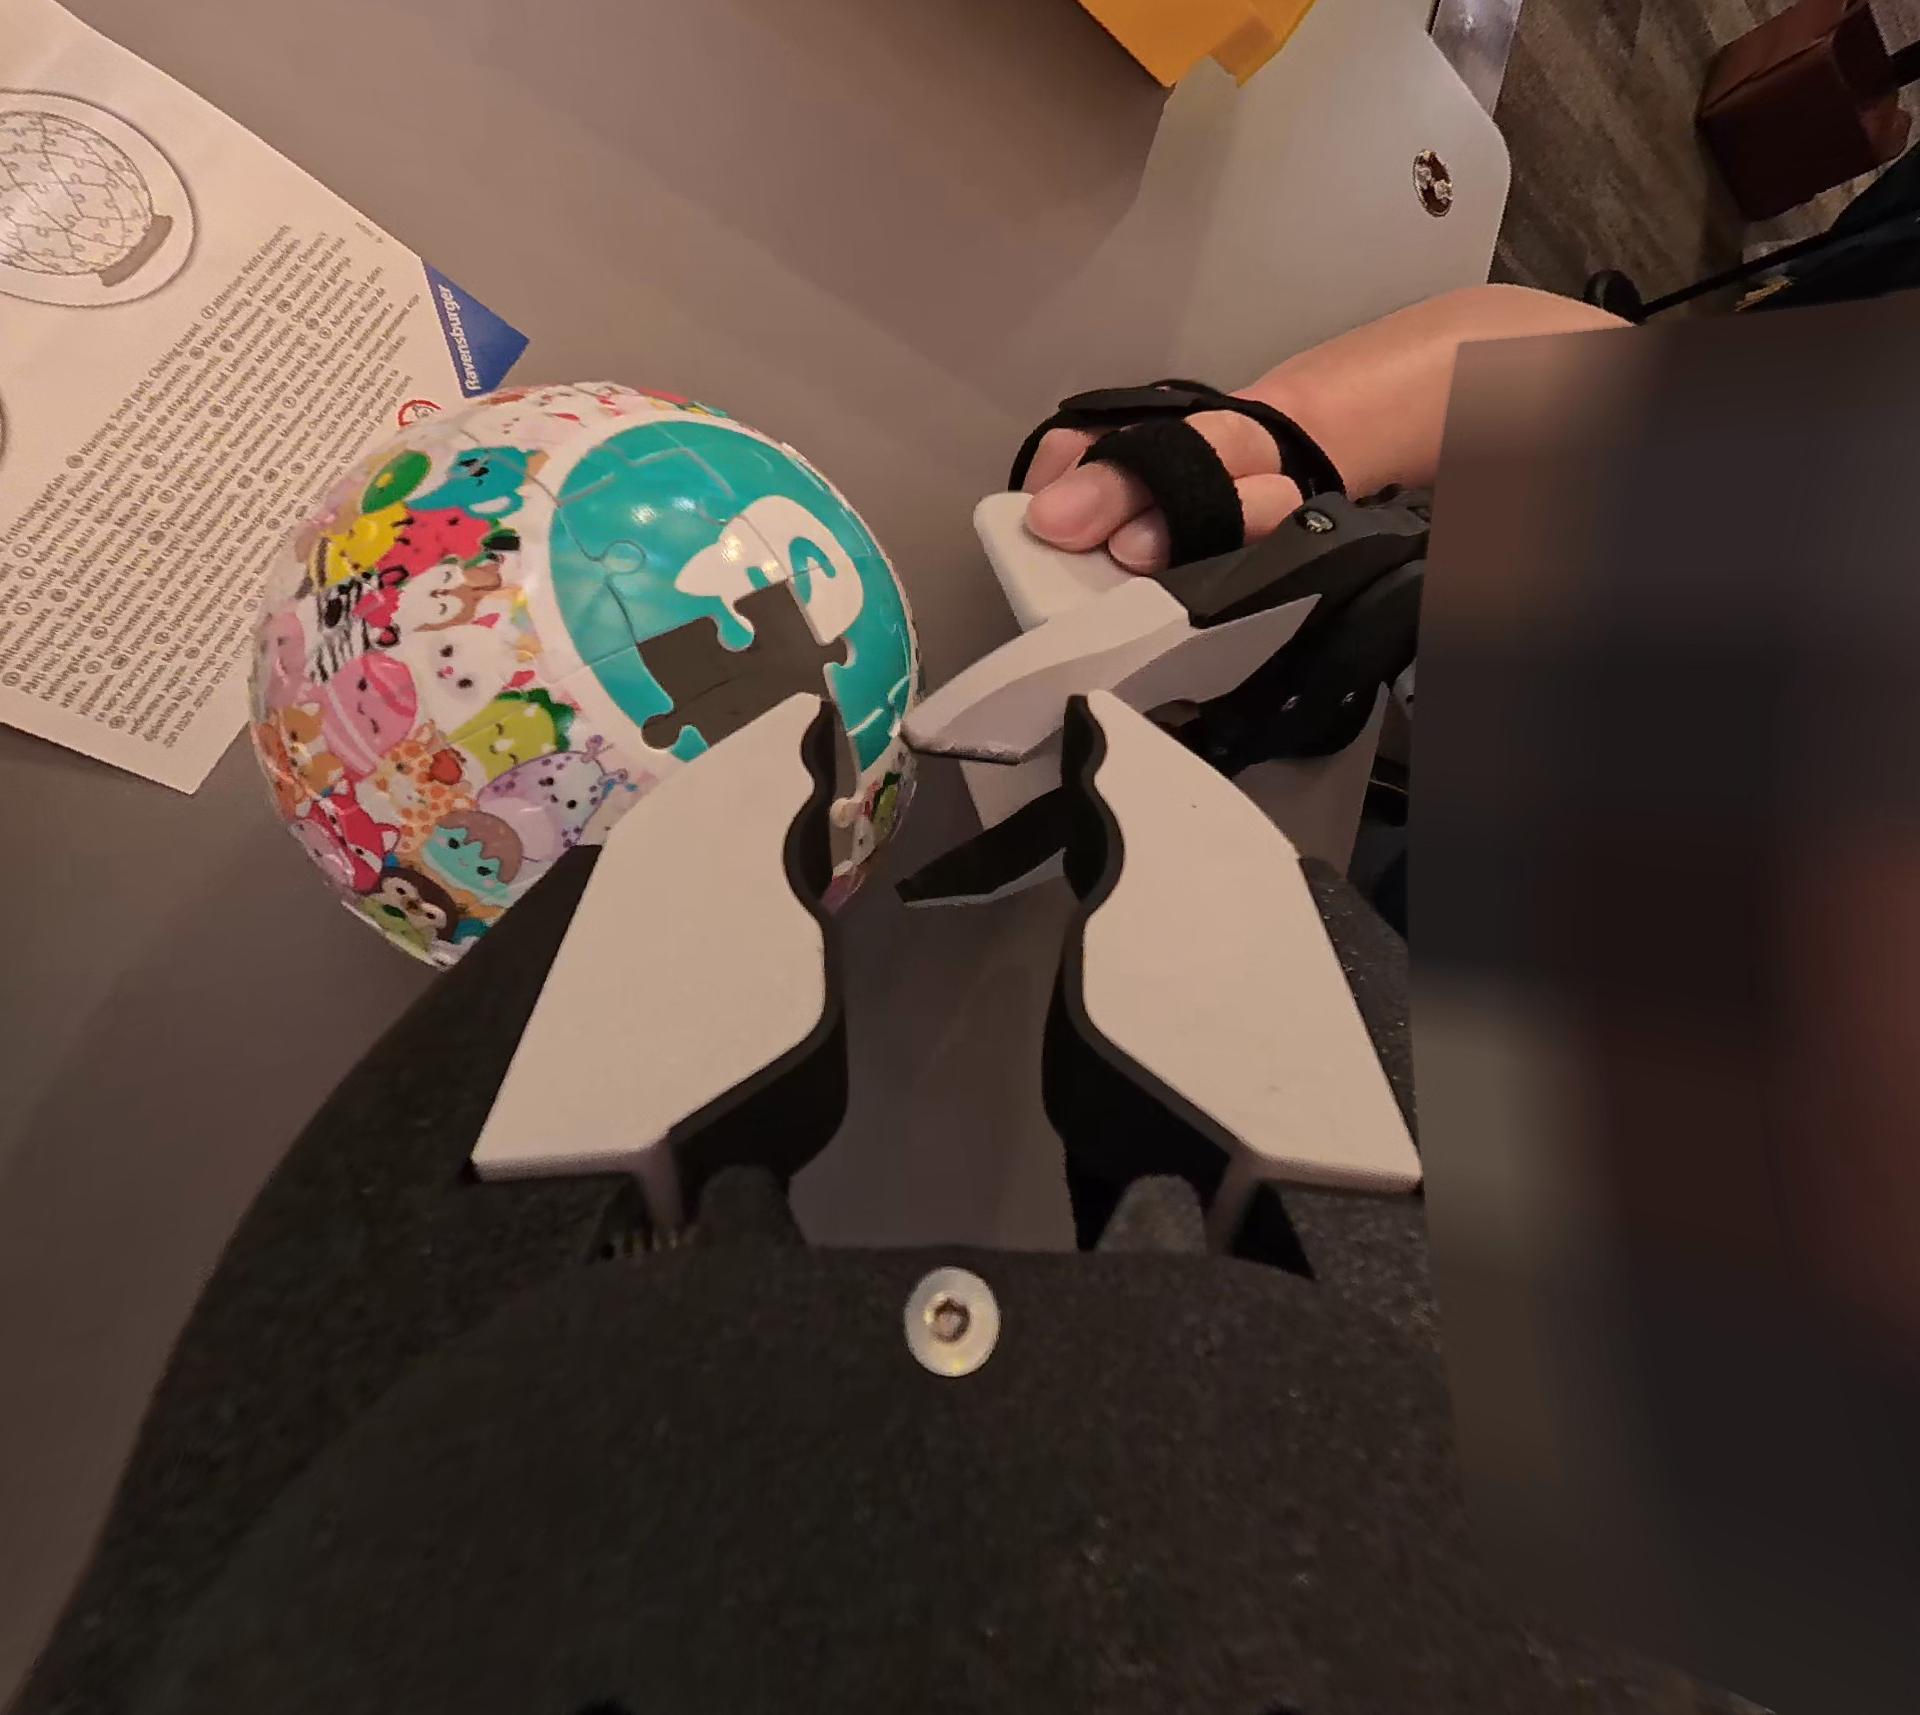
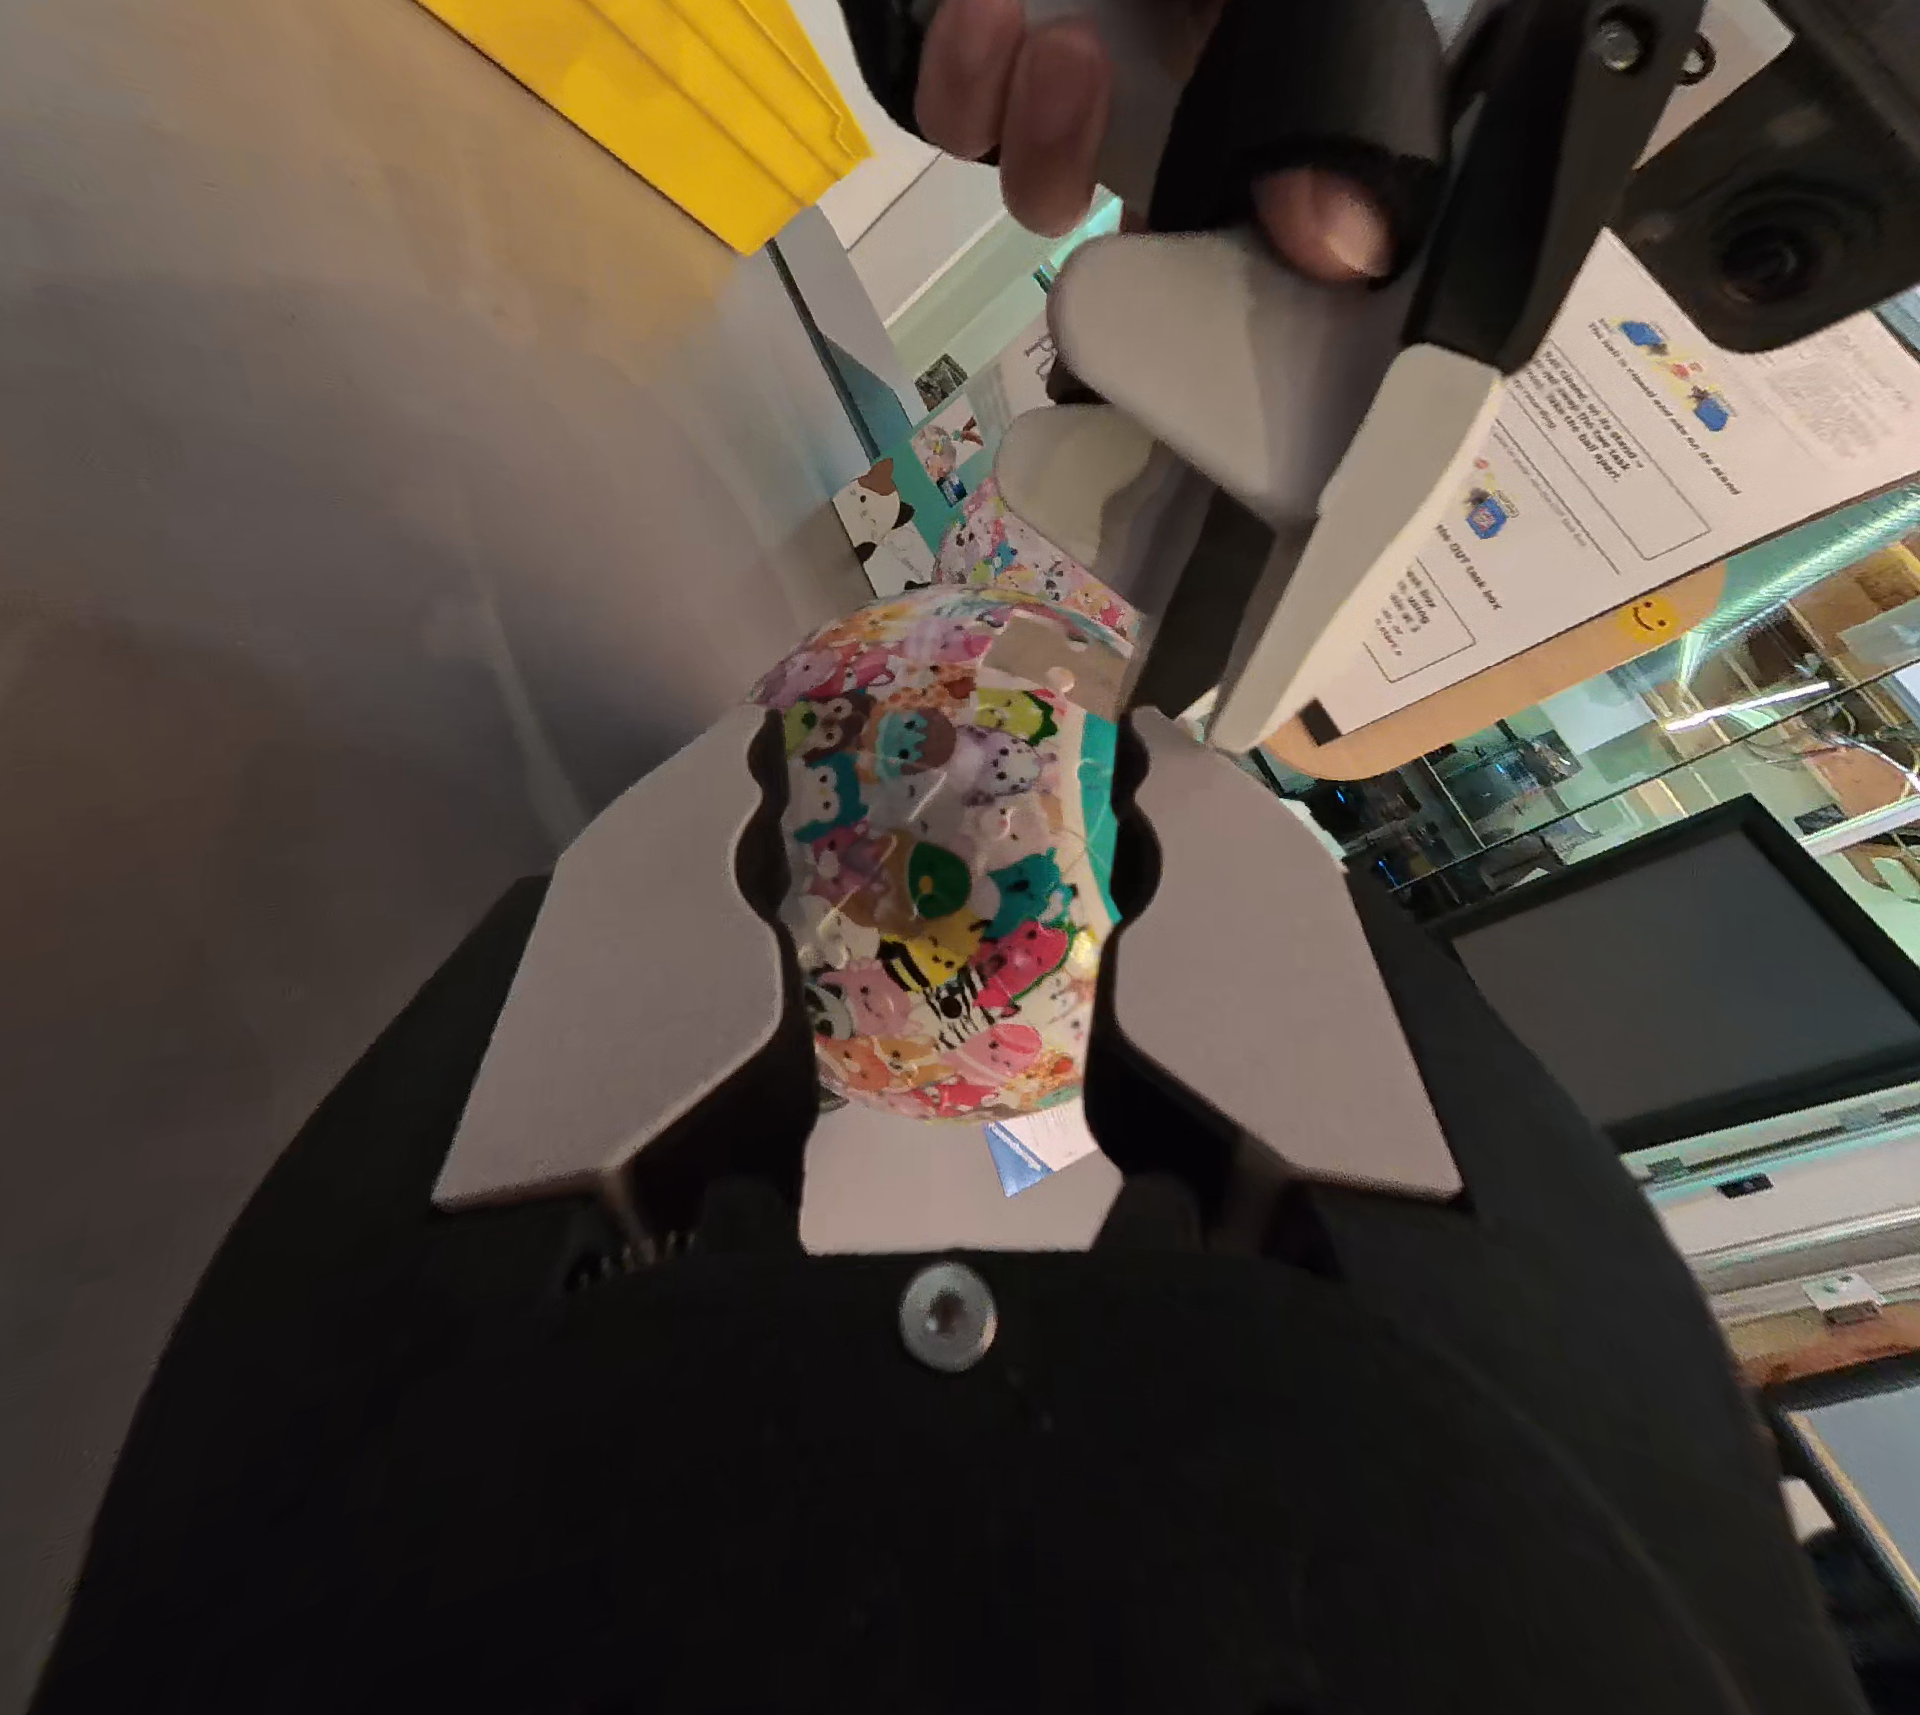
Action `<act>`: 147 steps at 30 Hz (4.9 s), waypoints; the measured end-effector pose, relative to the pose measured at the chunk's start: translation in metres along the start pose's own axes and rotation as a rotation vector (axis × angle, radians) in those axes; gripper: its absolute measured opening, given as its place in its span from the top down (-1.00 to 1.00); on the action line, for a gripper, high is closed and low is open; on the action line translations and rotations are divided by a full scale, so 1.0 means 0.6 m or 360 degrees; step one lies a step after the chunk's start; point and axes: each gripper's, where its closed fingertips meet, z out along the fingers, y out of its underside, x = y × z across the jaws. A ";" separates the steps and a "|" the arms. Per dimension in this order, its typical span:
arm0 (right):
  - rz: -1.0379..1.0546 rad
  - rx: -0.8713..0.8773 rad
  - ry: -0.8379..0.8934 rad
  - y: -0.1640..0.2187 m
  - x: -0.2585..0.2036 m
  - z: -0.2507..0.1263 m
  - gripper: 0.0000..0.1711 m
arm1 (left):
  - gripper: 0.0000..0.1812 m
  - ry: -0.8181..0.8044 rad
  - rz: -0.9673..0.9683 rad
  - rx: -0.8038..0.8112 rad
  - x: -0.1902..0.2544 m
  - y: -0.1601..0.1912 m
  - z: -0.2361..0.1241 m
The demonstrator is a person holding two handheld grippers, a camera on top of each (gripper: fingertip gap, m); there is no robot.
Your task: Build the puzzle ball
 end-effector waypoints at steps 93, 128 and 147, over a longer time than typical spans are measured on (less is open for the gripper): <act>0.1826 0.0464 -0.0501 -0.197 -0.159 -0.088 0.29 | 0.42 -0.0976 0.0085 0.1149 0.108 0.534 -0.418; 0.2199 0.0654 -0.0610 -0.167 -0.130 -0.015 0.90 | 0.58 -0.1205 -0.0002 0.0421 -0.342 0.498 -0.580; 0.2346 0.0576 -0.0424 -0.132 -0.112 -0.001 0.60 | 0.20 -0.0499 0.0470 -0.0414 -0.419 0.558 -0.401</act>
